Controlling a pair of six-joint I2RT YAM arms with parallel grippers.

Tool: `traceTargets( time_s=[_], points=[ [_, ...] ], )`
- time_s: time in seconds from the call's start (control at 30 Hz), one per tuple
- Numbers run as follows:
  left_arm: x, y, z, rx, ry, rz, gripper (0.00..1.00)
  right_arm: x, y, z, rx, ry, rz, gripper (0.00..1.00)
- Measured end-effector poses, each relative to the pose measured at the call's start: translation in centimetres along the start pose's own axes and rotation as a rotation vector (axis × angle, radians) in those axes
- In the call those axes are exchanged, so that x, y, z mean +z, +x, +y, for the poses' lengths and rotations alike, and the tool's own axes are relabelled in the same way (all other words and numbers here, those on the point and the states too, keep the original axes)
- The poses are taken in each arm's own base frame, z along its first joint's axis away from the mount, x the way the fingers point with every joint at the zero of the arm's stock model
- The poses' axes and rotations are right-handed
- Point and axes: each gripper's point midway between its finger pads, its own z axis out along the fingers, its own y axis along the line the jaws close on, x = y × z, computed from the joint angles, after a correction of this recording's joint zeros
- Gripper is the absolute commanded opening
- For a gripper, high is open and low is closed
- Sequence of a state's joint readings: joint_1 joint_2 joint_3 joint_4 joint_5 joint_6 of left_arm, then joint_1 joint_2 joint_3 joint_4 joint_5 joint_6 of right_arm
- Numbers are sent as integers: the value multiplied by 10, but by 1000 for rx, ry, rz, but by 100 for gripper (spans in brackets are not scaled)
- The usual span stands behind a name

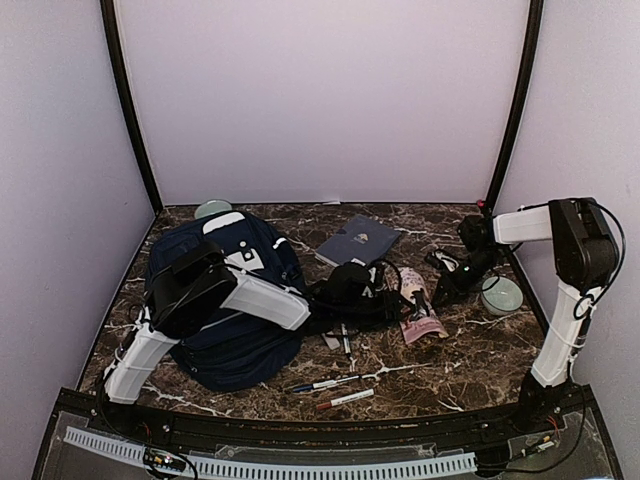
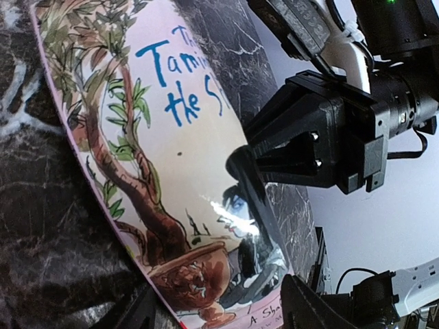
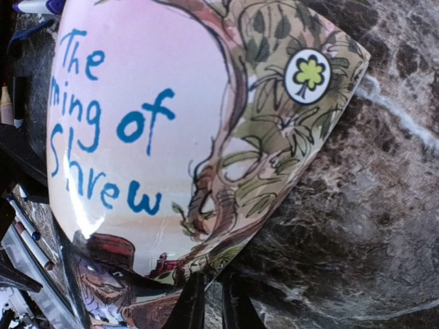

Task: Pack the student bag
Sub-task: Pick up the book at the center of the board.

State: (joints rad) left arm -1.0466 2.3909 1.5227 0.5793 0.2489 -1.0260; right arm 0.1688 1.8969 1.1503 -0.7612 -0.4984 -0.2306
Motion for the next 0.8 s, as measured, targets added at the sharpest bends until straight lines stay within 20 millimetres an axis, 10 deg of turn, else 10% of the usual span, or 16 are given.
traceTargets(
  time_s=[0.47,0.8],
  points=[
    [5,-34,-18,-99,7,-98,67,7,-5,13,-25,-57,-11,13],
    [-25,-35,-19,-118,66,-127,46,24,-14,42,-106,-95,23,14]
  ],
)
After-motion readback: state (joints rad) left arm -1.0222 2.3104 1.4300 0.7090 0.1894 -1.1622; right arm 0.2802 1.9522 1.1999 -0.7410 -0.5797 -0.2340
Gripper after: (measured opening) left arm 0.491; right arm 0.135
